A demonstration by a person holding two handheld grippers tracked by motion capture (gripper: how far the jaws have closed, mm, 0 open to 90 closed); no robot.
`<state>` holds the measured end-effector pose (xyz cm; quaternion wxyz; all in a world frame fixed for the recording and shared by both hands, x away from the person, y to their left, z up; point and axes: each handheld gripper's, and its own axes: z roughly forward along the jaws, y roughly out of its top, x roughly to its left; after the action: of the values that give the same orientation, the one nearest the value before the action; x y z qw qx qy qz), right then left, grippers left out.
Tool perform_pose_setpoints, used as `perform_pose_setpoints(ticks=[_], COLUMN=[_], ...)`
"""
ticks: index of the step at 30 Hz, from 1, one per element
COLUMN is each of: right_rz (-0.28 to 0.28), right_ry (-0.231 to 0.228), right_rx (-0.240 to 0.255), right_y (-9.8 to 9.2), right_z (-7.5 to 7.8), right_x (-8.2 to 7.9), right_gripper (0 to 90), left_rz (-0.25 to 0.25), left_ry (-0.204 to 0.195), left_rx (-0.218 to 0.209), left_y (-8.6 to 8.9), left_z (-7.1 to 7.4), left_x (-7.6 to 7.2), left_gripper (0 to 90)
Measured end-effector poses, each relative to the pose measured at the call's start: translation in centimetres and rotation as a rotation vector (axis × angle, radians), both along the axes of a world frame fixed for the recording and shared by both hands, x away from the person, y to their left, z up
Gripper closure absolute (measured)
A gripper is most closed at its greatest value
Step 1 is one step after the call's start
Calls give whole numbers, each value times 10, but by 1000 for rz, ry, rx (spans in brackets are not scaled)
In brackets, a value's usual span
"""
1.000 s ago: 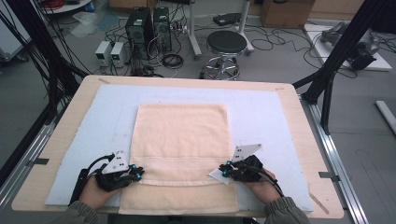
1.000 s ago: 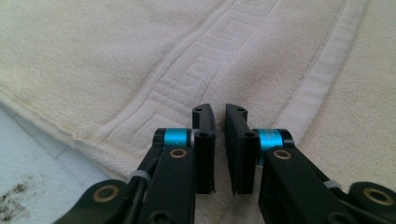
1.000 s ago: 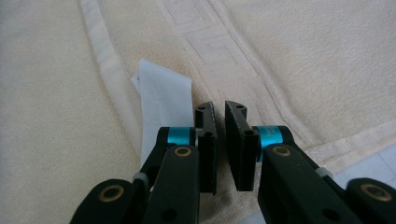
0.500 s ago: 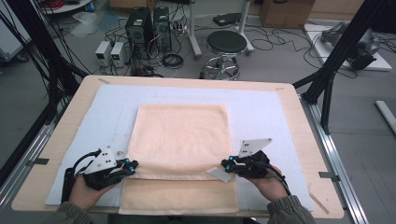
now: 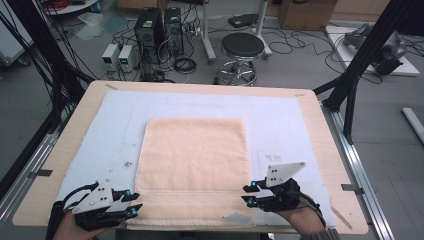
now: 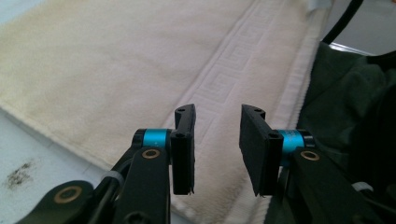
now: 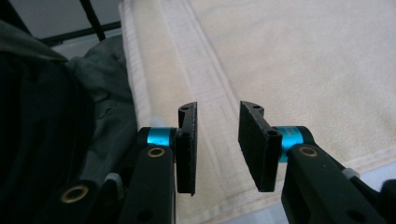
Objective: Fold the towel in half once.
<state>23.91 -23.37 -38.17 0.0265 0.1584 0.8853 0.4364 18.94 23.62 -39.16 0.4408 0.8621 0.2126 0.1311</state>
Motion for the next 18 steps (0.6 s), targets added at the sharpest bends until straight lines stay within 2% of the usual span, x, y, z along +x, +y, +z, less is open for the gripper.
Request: perform_pose_setpoints(ticks=[4, 10, 14, 17, 18], right_rz=[4, -13, -22, -13, -17], right_ry=[6, 13, 43, 60, 51], right_rx=[-10, -32, -40, -87, -86], right_y=[5, 12, 16, 21, 21], right_z=[-9, -27, -43, -54, -56], right_x=[9, 25, 34, 35, 35], right_gripper=[641, 612, 605, 611, 623], left_rz=[-10, -12, -35, -68, -74], left_ry=[-13, 10, 32, 57, 65], left_rx=[-4, 25, 84, 97, 89], left_y=[-4, -14, -18, -19, -20], left_z=[-9, -30, -40, -44, -45], left_x=[7, 21, 29, 32, 32], left_gripper=[623, 584, 585, 644, 678])
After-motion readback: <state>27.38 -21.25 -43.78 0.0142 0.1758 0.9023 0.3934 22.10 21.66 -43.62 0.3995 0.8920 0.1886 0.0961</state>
